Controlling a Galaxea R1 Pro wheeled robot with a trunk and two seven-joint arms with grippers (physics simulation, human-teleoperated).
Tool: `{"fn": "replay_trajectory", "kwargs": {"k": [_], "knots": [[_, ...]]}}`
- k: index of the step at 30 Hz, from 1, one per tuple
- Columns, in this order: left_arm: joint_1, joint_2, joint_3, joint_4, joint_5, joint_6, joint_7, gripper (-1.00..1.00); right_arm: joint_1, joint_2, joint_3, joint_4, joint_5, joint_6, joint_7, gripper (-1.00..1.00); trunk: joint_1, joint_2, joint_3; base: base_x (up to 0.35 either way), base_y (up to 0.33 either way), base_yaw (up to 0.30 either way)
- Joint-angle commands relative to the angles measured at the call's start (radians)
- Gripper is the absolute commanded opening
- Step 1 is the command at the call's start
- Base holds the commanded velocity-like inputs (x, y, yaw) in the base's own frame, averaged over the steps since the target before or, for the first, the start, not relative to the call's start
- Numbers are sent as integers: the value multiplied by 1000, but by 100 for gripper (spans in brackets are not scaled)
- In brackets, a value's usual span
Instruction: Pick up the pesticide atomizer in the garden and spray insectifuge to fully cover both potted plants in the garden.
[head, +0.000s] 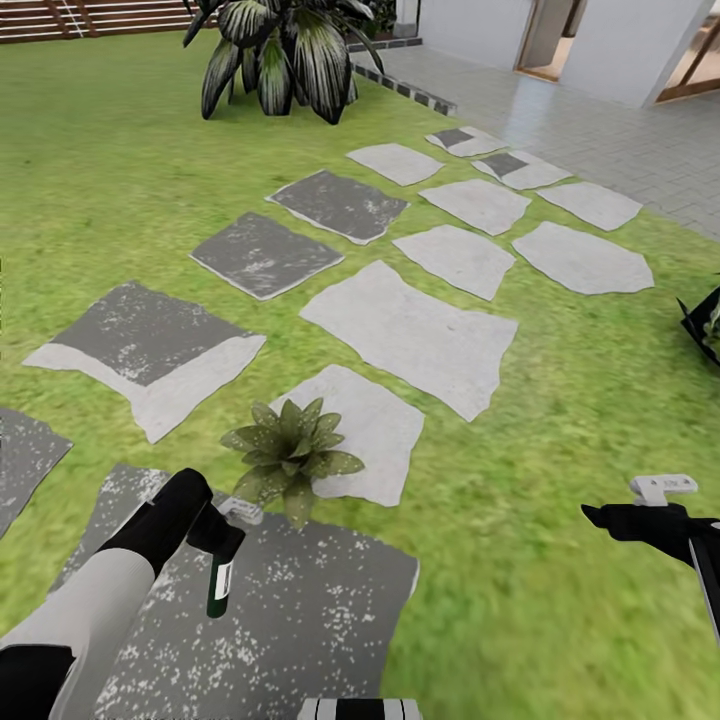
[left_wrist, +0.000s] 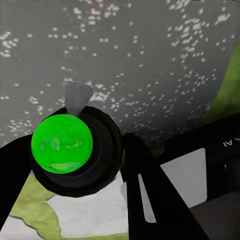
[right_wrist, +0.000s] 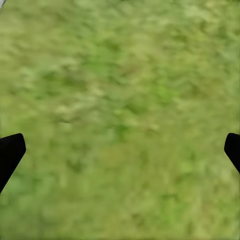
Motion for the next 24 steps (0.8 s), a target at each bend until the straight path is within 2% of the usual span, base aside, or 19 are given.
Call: {"fn": "replay_trajectory", "kwargs": {"k": [1, 12, 22, 23, 24], "knots": [[-1, 0, -3, -1, -10, 2, -10, -100, 0, 0, -1, -1, 10, 3, 10, 100, 0, 0, -1, 17, -6, 37], [8, 0, -12, -1, -9, 1, -10, -100, -1, 0, -4, -1, 10, 3, 10, 100, 0, 0, -1, 43, -29, 6], [44, -3, -8, -25, -8, -8, -13, -100, -4, 3, -14, -5, 5, 11, 10, 100, 0, 0, -1, -270, 0, 0], [47, -6, -10, -33, -7, -8, -14, -100, -4, 4, -14, -5, 0, 11, 12, 100, 0, 0, -1, -325, 0, 0], [52, -11, -13, -45, -5, -9, -15, -100, -2, 4, -16, -4, -46, 11, 14, 100, 0, 0, -1, -328, 0, 0]]}}
